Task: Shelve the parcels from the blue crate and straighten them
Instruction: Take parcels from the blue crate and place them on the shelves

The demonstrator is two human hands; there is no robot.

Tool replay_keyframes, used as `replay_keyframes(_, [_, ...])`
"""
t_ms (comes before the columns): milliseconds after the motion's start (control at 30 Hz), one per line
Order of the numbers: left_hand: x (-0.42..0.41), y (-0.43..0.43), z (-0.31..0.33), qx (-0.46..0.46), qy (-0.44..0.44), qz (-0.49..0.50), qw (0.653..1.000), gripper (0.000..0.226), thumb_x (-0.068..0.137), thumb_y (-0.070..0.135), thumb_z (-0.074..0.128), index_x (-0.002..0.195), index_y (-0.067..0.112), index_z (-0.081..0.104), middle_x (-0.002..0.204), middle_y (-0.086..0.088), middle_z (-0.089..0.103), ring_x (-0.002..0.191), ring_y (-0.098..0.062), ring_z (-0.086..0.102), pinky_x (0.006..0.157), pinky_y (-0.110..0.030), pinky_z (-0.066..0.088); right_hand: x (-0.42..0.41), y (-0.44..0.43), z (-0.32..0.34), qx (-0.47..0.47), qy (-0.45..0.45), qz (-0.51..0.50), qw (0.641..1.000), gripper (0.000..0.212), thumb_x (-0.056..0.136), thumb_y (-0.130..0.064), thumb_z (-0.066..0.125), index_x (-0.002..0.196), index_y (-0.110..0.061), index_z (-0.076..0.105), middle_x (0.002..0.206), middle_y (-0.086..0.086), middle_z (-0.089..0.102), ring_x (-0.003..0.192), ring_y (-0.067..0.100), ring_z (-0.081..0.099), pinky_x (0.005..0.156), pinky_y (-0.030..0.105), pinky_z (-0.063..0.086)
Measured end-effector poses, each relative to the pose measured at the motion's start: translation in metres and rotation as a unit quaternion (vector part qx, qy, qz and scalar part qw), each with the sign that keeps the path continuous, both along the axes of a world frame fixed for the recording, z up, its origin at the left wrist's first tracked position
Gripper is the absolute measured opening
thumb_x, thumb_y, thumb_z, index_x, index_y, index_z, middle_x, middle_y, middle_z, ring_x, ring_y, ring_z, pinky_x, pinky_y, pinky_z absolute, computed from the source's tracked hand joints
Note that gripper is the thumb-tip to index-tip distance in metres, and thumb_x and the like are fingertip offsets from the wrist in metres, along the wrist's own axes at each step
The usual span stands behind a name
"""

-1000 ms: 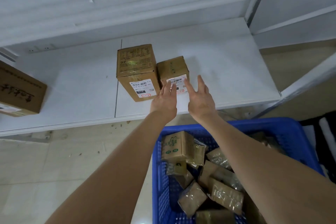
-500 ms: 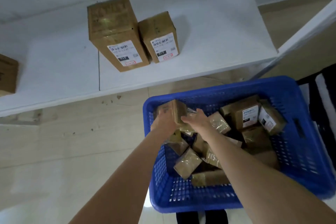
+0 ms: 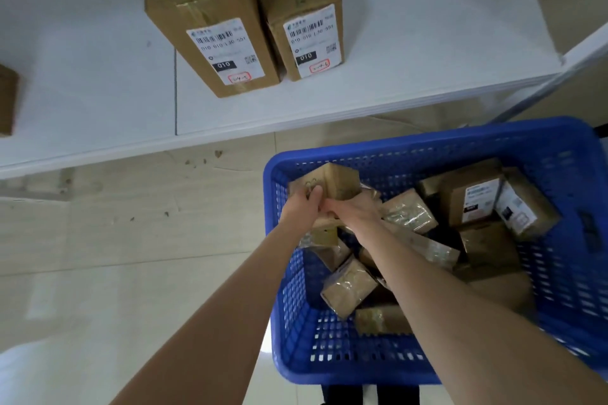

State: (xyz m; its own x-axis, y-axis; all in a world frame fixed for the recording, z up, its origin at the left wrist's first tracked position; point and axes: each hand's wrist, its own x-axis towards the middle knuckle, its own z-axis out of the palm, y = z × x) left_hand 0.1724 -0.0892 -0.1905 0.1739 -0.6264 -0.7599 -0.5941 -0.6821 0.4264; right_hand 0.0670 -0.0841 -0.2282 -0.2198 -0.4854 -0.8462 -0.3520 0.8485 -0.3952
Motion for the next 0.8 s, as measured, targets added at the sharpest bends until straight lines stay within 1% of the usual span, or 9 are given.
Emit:
replay_keyframes(67, [-0.005,0.0,0.033,0.029,0.078,0.124,0.989,0.049,0.097,0.047,0.04,0.139,0.022,0.04,0.133,-0.007,0.05,0.117,-0.03,0.052,0.095,-0.043,0.048,-0.007,0.009,0.048,-0.043,0.043,0.047,0.997,0.123,0.044,-0.057,0.087,0.144,-0.016,0.028,0.144,0.007,0.031,0.133,0.029,0.035,0.107,0.047,0.039])
replay_keyframes(133, [-0.011,-0.001,0.074,0.054,0.152,0.213,0.964,0.05,0.092,0.052,0.049,0.132,0.022,0.045,0.126,-0.004,0.053,0.11,-0.028,0.057,0.086,-0.045,0.054,-0.016,0.018,0.093,-0.112,0.077,0.086,0.987,0.114,0.049,-0.052,0.088,0.139,-0.018,0.028,0.139,0.001,0.032,0.13,0.022,0.037,0.103,0.044,0.043])
replay_keyframes(200, [-0.015,-0.002,0.121,0.06,0.204,0.257,0.943,0.056,0.087,0.052,0.059,0.128,0.015,0.048,0.122,-0.008,0.056,0.097,-0.029,0.062,0.071,-0.04,0.058,-0.025,0.026,0.138,-0.172,0.068,0.098,0.978,0.097,0.054,-0.05,0.085,0.132,-0.02,0.035,0.13,-0.004,0.039,0.12,0.017,0.043,0.098,0.039,0.046])
replay_keyframes(267, [-0.017,-0.001,0.165,0.05,0.228,0.27,0.934,0.062,0.083,0.05,0.067,0.129,0.012,0.05,0.124,-0.012,0.058,0.095,-0.031,0.063,0.067,-0.039,0.058,-0.034,0.032,0.185,-0.222,0.05,0.095,0.969,0.075,0.063,-0.048,0.08,0.123,-0.021,0.043,0.121,-0.005,0.045,0.111,0.015,0.045,0.094,0.036,0.046])
replay_keyframes(367, [-0.018,0.003,0.23,0.016,0.217,0.245,0.945,0.075,0.075,0.053,0.072,0.132,0.012,0.046,0.126,-0.009,0.058,0.106,-0.03,0.061,0.083,-0.044,0.056,-0.041,0.039,0.248,-0.276,0.05,0.113,0.953,0.033,0.079,-0.033,0.067,0.107,-0.024,0.052,0.114,-0.004,0.046,0.105,0.018,0.05,0.091,0.041,0.049])
replay_keyframes(467, [-0.021,0.007,0.29,-0.019,0.203,0.224,0.953,0.08,0.073,0.051,0.074,0.135,0.014,0.04,0.129,-0.009,0.055,0.112,-0.029,0.058,0.089,-0.045,0.053,-0.042,0.042,0.302,-0.309,0.038,0.108,0.944,0.012,0.089,-0.022,0.058,0.1,-0.024,0.054,0.114,-0.004,0.043,0.104,0.018,0.052,0.092,0.04,0.05])
replay_keyframes(633, [-0.018,0.013,0.368,-0.059,0.187,0.174,0.965,0.08,0.072,0.049,0.076,0.134,0.014,0.038,0.125,-0.006,0.055,0.104,-0.024,0.058,0.076,-0.04,0.055,-0.042,0.054,0.384,-0.356,0.024,0.122,0.926,0.004,0.093,-0.015,0.056,0.089,-0.016,0.057,0.113,0.0,0.046,0.1,0.017,0.053,0.088,0.026,0.046])
replay_keyframes(733, [-0.012,0.014,0.405,-0.085,0.163,0.104,0.977,0.065,0.077,0.043,0.072,0.129,0.013,0.045,0.118,-0.005,0.059,0.101,-0.021,0.059,0.073,-0.034,0.053,-0.05,0.056,0.421,-0.357,0.031,0.154,0.921,0.009,0.093,-0.02,0.057,0.087,-0.024,0.061,0.113,-0.003,0.049,0.097,0.01,0.053,0.086,0.022,0.043])
replay_keyframes(800, [-0.009,0.012,0.432,-0.096,0.167,0.059,0.979,0.05,0.084,0.04,0.065,0.124,0.014,0.049,0.106,-0.002,0.06,0.094,-0.019,0.058,0.074,-0.033,0.052,-0.063,0.051,0.444,-0.35,0.05,0.122,0.927,0.004,0.091,-0.028,0.061,0.093,-0.026,0.063,0.115,-0.003,0.048,0.09,0.005,0.053,0.082,0.022,0.045])
